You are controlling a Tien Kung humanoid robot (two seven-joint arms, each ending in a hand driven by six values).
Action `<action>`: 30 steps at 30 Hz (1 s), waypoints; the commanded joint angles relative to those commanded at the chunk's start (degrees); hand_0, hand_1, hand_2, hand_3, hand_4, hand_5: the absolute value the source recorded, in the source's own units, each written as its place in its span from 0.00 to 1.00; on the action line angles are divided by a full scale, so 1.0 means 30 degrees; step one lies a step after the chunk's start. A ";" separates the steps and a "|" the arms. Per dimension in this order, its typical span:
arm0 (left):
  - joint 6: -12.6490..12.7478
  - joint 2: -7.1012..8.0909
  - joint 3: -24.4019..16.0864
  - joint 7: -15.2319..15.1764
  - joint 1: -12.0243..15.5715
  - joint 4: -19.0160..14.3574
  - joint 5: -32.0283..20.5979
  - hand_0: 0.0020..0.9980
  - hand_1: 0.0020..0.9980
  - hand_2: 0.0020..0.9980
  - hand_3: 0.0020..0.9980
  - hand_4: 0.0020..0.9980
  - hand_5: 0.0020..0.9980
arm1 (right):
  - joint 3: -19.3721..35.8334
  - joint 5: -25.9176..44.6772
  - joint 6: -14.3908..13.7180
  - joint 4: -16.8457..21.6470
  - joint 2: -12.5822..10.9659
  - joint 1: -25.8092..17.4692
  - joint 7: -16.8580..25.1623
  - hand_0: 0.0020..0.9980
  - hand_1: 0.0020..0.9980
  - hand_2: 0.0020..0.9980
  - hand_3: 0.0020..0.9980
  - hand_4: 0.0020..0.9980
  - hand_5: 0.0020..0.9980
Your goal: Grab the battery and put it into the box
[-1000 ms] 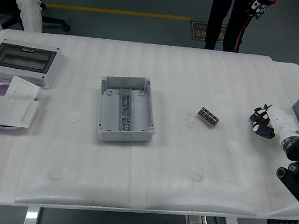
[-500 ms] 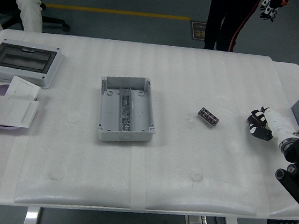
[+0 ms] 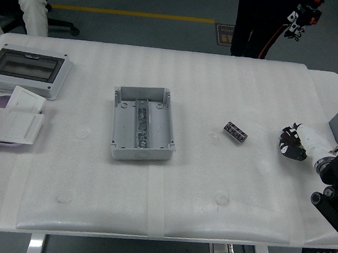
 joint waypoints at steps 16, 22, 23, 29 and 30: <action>0.0104 0.0042 -0.0024 -0.0128 0.0001 0.0000 0.0061 0.39 0.56 0.46 0.39 0.00 0.00 | -0.0133 -0.0085 -0.0278 -0.0035 -0.0072 -0.0039 -0.0040 0.75 0.60 0.63 0.82 0.77 0.45; 0.0144 0.0055 -0.0086 -0.0163 0.0021 -0.0002 0.0144 0.39 0.57 0.46 0.39 0.00 0.00 | -0.0209 -0.0237 -0.0367 -0.0056 -0.0072 -0.0071 -0.0154 0.73 0.58 0.62 0.78 0.74 0.44; 0.0146 0.0058 -0.0083 -0.0171 0.0019 -0.0001 0.0142 0.39 0.57 0.46 0.39 0.00 0.00 | -0.0214 -0.0251 -0.0369 -0.0053 -0.0073 -0.0076 -0.0165 0.73 0.58 0.62 0.78 0.74 0.44; 0.0173 0.0066 -0.0039 -0.0235 -0.0003 0.0004 0.0097 0.40 0.56 0.46 0.39 0.00 0.00 | -0.0205 -0.0367 -0.0365 -0.0027 -0.0091 -0.0073 -0.0267 0.72 0.55 0.60 0.73 0.52 0.23; 0.0183 0.0068 -0.0023 -0.0250 -0.0005 0.0004 0.0082 0.40 0.56 0.46 0.39 0.00 0.00 | -0.0200 -0.0387 -0.0353 -0.0019 -0.0095 -0.0070 -0.0295 0.72 0.55 0.60 0.73 0.52 0.23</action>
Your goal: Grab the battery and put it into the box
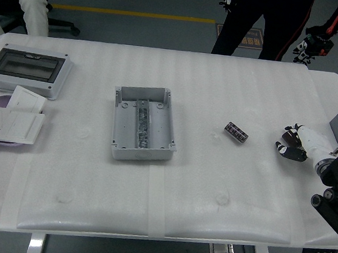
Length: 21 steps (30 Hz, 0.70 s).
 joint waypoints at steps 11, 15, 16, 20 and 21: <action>0.0105 0.0032 0.0344 -0.0231 -0.0006 -0.0015 -0.0266 0.40 0.56 0.47 0.39 0.00 0.00 | 0.0036 -0.0126 0.0087 0.0146 -0.0032 0.0011 -0.0122 0.70 0.53 0.59 0.69 0.27 0.02; 0.0150 0.0038 0.0477 -0.0318 -0.0009 -0.0014 -0.0391 0.40 0.56 0.47 0.39 0.00 0.00 | 0.0025 -0.0109 0.0027 0.0185 -0.0023 0.0023 -0.0116 0.69 0.52 0.57 0.67 0.18 0.00; 0.0161 0.0038 0.0482 -0.0333 -0.0010 -0.0013 -0.0392 0.40 0.56 0.47 0.39 0.00 0.00 | 0.0016 -0.0083 0.0002 0.0227 -0.0026 0.0021 -0.0122 0.69 0.52 0.57 0.67 0.18 0.00; 0.0199 0.0028 0.0493 -0.0378 -0.0014 -0.0011 -0.0410 0.40 0.56 0.47 0.39 0.00 0.00 | 0.0126 -0.0018 -0.0128 0.0949 -0.0090 -0.0052 -0.0192 0.69 0.51 0.56 0.66 0.23 0.00; 0.0210 0.0018 0.0498 -0.0388 -0.0011 -0.0011 -0.0415 0.40 0.56 0.47 0.39 0.00 0.00 | 0.0232 -0.0015 -0.0165 0.1376 -0.0114 -0.0092 -0.0233 0.69 0.51 0.56 0.66 0.23 0.00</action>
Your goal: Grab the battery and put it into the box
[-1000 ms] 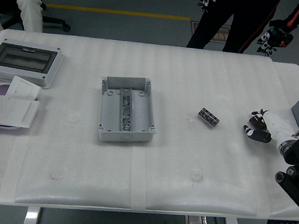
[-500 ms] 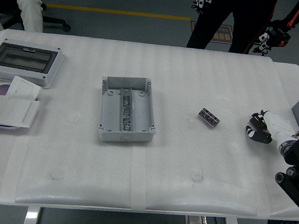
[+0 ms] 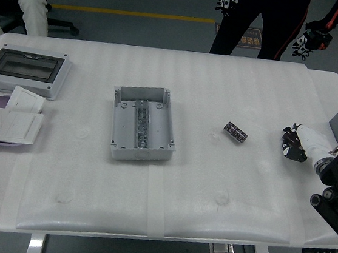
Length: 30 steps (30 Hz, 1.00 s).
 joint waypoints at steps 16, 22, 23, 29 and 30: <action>-0.0014 -0.0070 -0.0220 0.0108 0.0038 -0.0008 0.0190 0.40 0.56 0.48 0.40 0.00 0.00 | 0.0248 -0.0422 0.0217 0.8351 0.0801 0.0131 -0.0925 0.68 0.50 0.55 0.66 0.21 0.00; -0.0130 -0.0105 -0.0773 0.0481 0.0103 -0.0026 0.0589 0.40 0.56 0.50 0.40 0.00 0.00 | -0.1316 0.0670 0.0319 1.1381 0.1748 0.0489 -0.0454 0.67 0.49 0.55 0.66 0.16 0.00; -0.0156 -0.0112 -0.0861 0.0552 0.0114 -0.0029 0.0662 0.40 0.56 0.49 0.40 0.00 0.00 | -0.1580 0.0826 0.0307 1.1721 0.1937 0.0568 -0.0341 0.67 0.49 0.55 0.66 0.16 0.00; -0.0289 -0.0146 -0.1415 0.0970 0.0197 -0.0048 0.1126 0.40 0.56 0.49 0.40 0.00 0.00 | -0.2916 0.1046 0.0033 1.1898 0.3331 0.0929 0.0125 0.72 0.54 0.59 0.68 0.14 0.00; -0.0313 -0.0149 -0.1484 0.1025 0.0213 -0.0051 0.1193 0.40 0.56 0.49 0.40 0.00 0.00 | -0.3107 0.1025 -0.0023 1.1769 0.3536 0.1028 0.0161 0.72 0.54 0.59 0.68 0.14 0.00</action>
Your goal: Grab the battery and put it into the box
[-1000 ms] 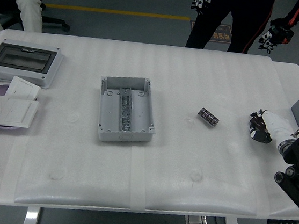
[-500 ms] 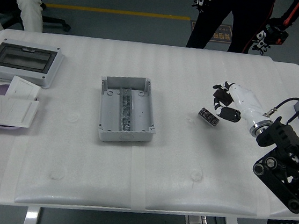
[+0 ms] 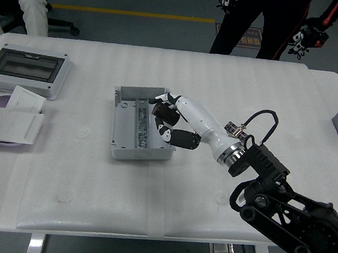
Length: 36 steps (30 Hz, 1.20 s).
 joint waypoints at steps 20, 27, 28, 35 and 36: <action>-0.0183 -0.0002 -0.0148 0.0237 -0.0009 -0.0001 0.0142 0.40 0.56 0.49 0.40 0.00 0.00 | -0.0842 -0.1161 0.0246 -0.2426 0.1706 0.1428 -0.0220 0.88 0.67 0.68 0.75 0.53 0.20; -0.0251 0.0006 -0.0172 0.0311 -0.0009 -0.0006 0.0166 0.40 0.56 0.49 0.39 0.00 0.00 | -0.0786 -0.1630 0.0618 -0.3236 0.1966 0.1558 -0.0533 0.90 0.67 0.69 0.81 0.72 0.33; -0.0260 0.0009 -0.0167 0.0319 -0.0010 -0.0007 0.0161 0.40 0.56 0.49 0.39 0.00 0.00 | -0.0753 -0.1653 0.0638 -0.3338 0.1986 0.1553 -0.0552 0.90 0.67 0.69 0.81 0.72 0.33; -0.0268 0.0010 -0.0072 0.0282 -0.0032 0.0009 0.0102 0.40 0.56 0.48 0.39 0.00 0.00 | 0.0813 -0.2278 0.0500 -0.4631 0.1499 0.1206 -0.0933 0.98 0.69 0.72 0.91 0.89 0.42; -0.0259 0.0010 -0.0048 0.0267 -0.0032 0.0013 0.0067 0.40 0.56 0.48 0.39 0.00 0.00 | 0.1178 -0.2451 0.0511 -0.4977 0.1245 0.1144 -0.1051 0.98 0.69 0.72 0.91 0.89 0.42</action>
